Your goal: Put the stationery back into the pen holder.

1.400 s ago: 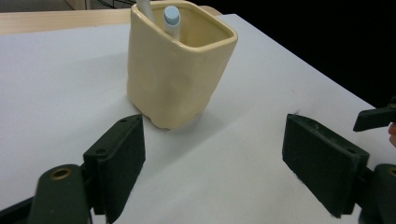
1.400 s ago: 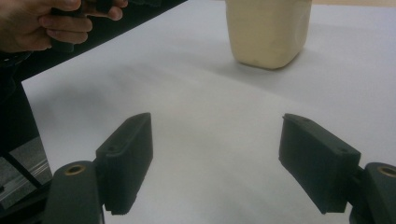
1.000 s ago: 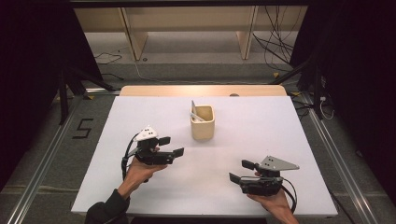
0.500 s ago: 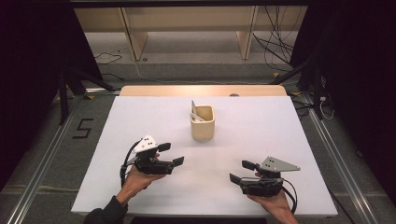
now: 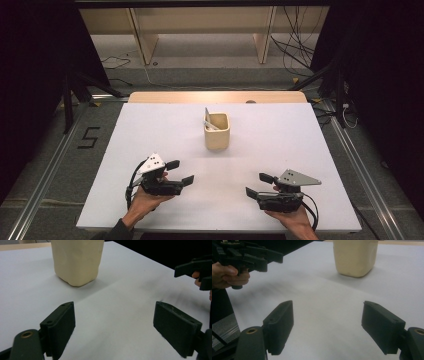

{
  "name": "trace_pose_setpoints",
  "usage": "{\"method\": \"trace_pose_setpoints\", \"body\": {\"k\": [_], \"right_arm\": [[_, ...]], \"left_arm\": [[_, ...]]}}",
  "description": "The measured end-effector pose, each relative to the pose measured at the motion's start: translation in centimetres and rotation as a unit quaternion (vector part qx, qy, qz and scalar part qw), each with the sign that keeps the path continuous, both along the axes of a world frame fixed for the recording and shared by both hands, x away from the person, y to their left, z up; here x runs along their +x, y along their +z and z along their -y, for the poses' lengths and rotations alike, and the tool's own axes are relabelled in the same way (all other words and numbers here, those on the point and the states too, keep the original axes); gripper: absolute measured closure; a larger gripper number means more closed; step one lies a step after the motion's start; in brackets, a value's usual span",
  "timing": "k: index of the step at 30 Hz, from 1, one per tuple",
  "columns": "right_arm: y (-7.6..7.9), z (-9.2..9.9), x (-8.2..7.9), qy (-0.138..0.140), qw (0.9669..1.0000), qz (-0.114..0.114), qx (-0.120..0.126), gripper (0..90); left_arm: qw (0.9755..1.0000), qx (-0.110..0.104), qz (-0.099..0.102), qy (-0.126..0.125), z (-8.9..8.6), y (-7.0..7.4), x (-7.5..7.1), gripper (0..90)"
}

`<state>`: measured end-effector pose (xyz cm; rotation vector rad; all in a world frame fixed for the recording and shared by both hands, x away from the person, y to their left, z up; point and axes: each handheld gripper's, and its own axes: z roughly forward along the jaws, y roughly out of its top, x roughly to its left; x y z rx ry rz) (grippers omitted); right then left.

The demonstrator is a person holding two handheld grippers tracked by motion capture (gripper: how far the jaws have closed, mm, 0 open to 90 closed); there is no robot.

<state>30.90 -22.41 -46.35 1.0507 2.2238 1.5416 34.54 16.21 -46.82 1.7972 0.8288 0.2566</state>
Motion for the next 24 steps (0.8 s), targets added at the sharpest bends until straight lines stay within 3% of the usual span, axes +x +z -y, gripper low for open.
{"method": "trace_pose_setpoints", "body": {"k": [9,24], "right_arm": [[-0.1,0.0,-0.3,-0.002,1.0000,0.003,-0.001,26.2],[-0.2,0.1,-0.4,-0.004,1.0000,0.003,-0.002,26.2]], "left_arm": [[0.9997,0.012,0.016,0.017,-0.7,-0.7,-1.2,17.5],[0.9997,0.001,0.007,0.021,-1.0,-1.2,-1.4,17.5]]}}
